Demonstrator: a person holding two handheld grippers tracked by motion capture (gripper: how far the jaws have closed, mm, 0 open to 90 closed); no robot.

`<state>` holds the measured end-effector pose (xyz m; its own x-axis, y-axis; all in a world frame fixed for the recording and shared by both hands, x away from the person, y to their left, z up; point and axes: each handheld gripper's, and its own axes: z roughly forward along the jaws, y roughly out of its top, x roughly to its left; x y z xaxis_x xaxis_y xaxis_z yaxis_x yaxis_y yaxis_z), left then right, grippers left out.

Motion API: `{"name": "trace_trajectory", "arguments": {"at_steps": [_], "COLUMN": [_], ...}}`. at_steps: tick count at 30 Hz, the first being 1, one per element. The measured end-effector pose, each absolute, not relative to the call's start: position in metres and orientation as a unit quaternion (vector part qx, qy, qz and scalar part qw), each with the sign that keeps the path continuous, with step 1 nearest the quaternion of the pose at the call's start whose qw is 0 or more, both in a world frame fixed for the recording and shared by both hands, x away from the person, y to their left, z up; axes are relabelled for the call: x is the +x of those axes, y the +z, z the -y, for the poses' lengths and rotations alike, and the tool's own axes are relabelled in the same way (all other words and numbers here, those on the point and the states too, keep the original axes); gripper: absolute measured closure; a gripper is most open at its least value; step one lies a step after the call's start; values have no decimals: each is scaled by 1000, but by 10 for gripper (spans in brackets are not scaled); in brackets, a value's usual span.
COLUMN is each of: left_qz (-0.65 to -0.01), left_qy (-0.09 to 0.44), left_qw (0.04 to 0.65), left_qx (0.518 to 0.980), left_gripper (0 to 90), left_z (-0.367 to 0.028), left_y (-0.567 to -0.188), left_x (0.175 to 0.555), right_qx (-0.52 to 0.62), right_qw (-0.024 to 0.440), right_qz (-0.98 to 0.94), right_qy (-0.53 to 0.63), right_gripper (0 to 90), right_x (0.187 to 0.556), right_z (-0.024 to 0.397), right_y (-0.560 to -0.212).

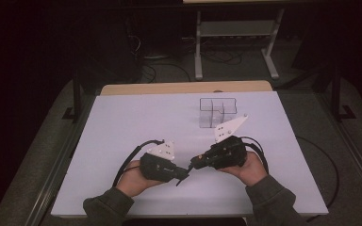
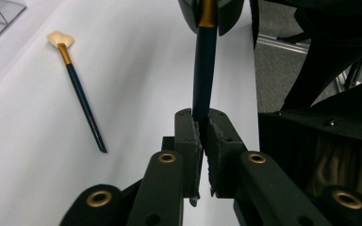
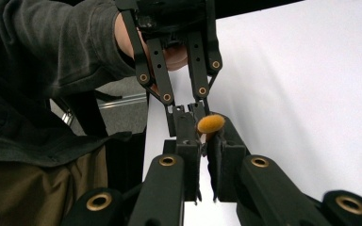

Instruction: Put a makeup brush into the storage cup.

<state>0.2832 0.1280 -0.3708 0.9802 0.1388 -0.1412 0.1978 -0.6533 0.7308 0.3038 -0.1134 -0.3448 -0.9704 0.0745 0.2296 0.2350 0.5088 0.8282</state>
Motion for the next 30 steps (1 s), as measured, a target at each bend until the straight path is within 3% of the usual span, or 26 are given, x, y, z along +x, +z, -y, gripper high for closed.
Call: {"name": "trace_trajectory", "arguments": {"at_steps": [3, 9, 14, 30], "left_qz": [-97, -96, -85, -119], "left_qy": [-35, -32, -29, -20], "left_qw": [399, 397, 399, 445], "left_qx": [911, 912, 913, 887], "left_gripper": [768, 753, 824, 840], "left_z": [-126, -122, -119, -123], "left_y": [-372, -370, -368, -367], "left_x": [283, 282, 280, 284], "right_qx": [-86, -67, -60, -102], "right_qw": [80, 62, 60, 47], "right_qz": [875, 896, 897, 857], "right_qy": [-471, -435, -433, -503], "right_gripper": [828, 829, 829, 749], "right_x": [303, 303, 301, 300], "right_z": [111, 104, 100, 112], "right_y": [-341, -333, -330, -341]}}
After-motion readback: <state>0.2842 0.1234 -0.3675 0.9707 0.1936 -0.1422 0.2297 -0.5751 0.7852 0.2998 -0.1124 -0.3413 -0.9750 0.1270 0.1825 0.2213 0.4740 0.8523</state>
